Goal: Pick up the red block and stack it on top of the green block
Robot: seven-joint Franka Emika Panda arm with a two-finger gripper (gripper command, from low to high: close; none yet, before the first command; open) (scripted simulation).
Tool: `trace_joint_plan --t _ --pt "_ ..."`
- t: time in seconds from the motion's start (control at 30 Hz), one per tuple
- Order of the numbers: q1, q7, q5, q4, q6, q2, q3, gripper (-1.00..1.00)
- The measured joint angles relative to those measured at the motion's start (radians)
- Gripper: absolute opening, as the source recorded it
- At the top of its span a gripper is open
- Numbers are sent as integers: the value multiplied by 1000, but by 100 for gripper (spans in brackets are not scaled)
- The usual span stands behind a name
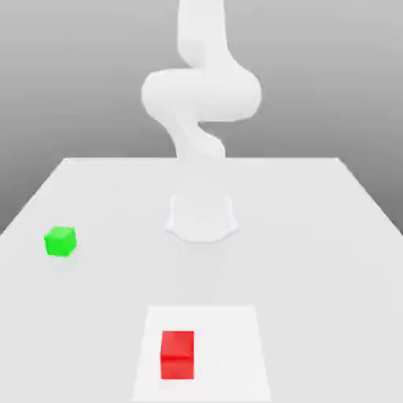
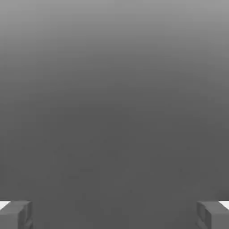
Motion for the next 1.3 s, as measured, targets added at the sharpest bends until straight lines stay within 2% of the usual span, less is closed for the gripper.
trace_joint_plan --t 0.73,0.9,0.93,1.17,1.3 --pt "-8 -109 23 -259 371 803 -61 0" --pt "-24 -130 46 -247 511 984 -41 0" --pt "-29 -135 53 -242 541 1020 -35 -100" --pt "-31 -134 52 -241 547 1028 -33 -100" --pt "-21 -118 30 -260 446 908 -48 -100"
